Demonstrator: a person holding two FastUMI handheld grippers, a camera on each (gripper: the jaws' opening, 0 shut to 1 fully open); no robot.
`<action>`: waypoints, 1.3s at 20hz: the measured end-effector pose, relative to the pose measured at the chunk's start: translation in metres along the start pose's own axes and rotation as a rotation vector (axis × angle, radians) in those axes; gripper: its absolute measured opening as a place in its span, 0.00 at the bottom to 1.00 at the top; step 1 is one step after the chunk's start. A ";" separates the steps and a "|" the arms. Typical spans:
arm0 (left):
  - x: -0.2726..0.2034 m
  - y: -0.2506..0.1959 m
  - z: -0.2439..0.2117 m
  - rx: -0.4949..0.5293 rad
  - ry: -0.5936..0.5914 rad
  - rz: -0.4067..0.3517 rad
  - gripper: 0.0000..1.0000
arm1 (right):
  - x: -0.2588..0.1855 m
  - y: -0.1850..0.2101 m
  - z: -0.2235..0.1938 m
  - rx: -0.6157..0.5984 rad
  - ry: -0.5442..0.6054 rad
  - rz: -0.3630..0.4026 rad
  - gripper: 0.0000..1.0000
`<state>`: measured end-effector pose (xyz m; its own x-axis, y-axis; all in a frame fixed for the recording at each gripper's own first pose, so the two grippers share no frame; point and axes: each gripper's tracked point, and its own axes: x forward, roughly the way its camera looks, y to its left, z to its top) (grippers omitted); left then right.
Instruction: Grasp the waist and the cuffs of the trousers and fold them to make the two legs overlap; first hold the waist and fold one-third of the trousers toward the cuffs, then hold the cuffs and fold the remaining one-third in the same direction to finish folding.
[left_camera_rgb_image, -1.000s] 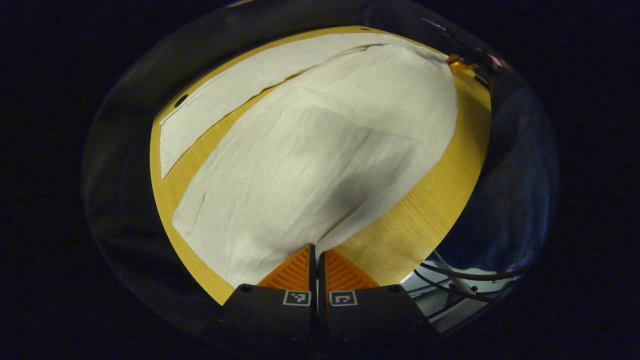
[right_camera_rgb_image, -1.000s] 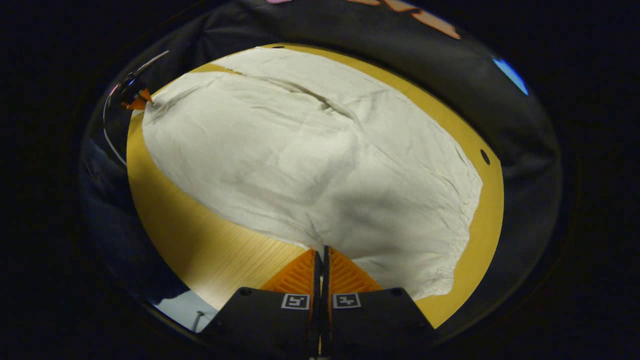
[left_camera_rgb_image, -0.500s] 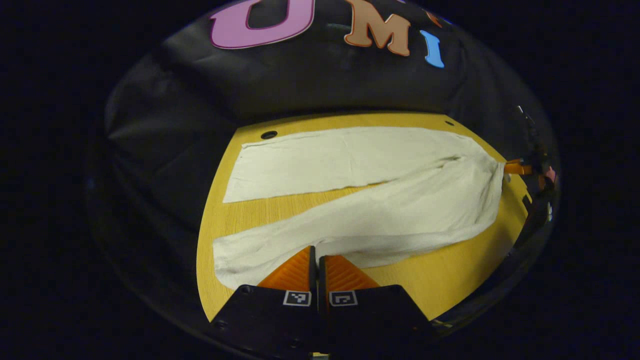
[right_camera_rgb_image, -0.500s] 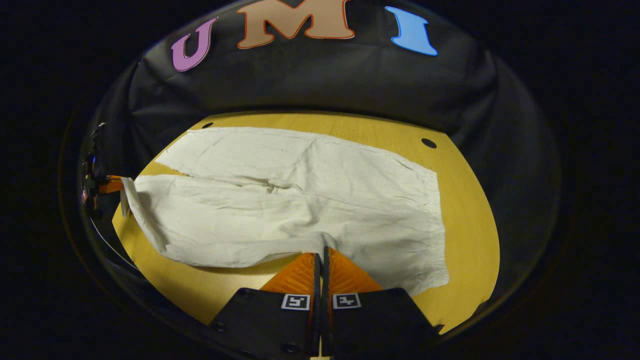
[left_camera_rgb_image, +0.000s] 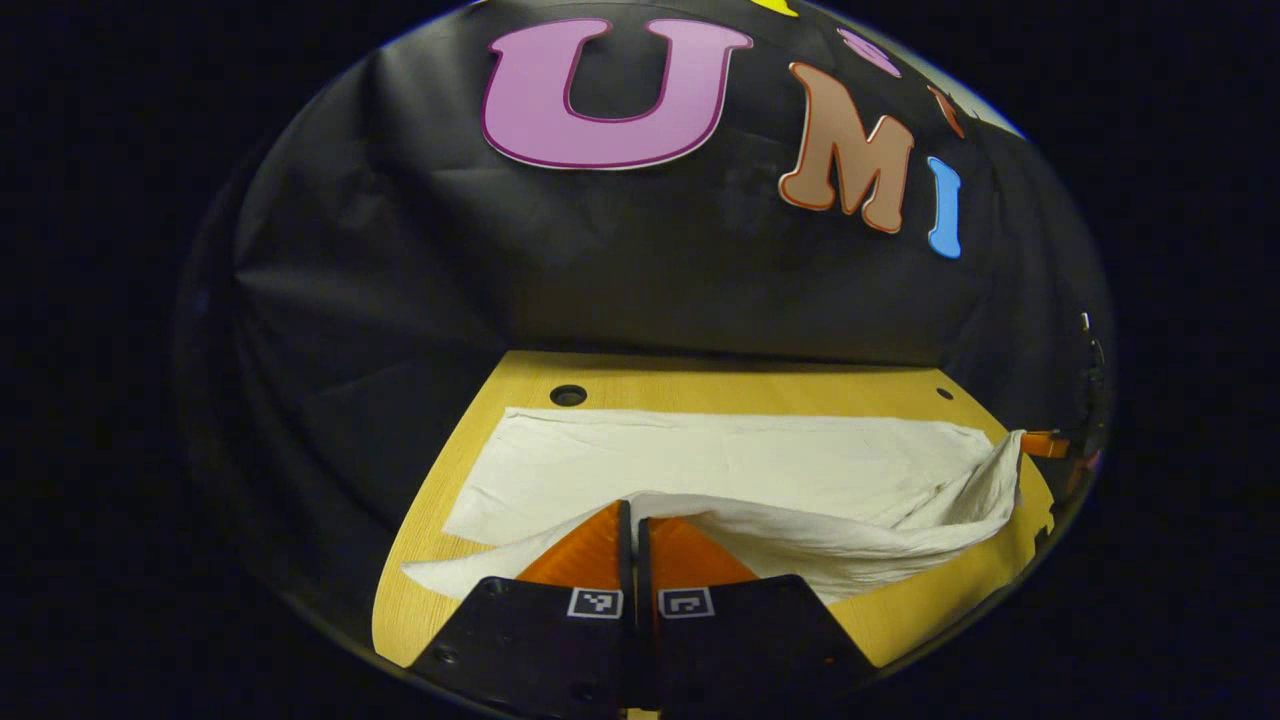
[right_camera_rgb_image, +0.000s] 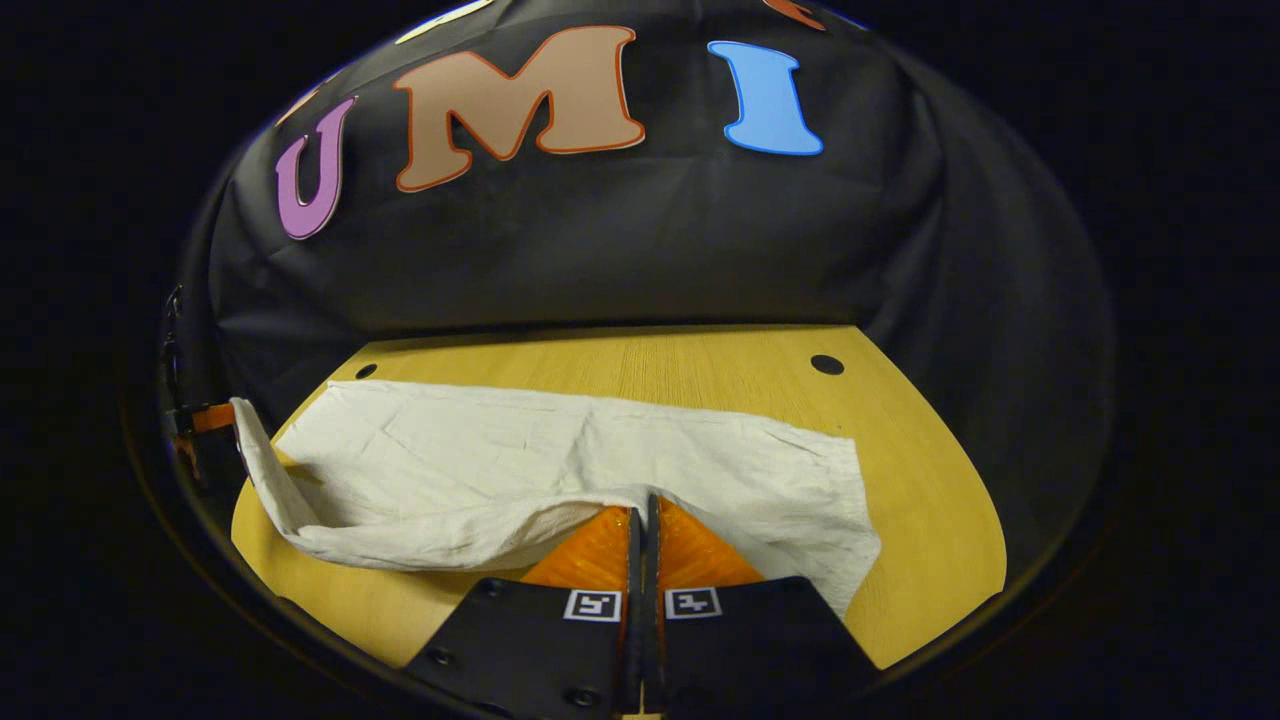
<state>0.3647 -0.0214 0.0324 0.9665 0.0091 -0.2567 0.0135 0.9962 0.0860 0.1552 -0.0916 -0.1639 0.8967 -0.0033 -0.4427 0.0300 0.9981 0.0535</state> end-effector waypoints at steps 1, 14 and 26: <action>0.017 -0.004 0.022 -0.014 -0.023 0.008 0.00 | 0.009 0.002 0.011 0.005 -0.018 -0.002 0.02; 0.176 0.033 0.051 -0.058 -0.040 0.126 0.00 | 0.179 0.006 0.049 0.123 0.041 -0.022 0.03; 0.175 0.007 0.042 -0.165 -0.039 0.043 0.96 | 0.170 -0.008 0.088 0.199 -0.088 0.018 0.92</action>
<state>0.5449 -0.0160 0.0287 0.9744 0.0521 -0.2187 -0.0676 0.9957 -0.0641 0.3462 -0.1051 -0.1613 0.9326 0.0008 -0.3610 0.0922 0.9663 0.2404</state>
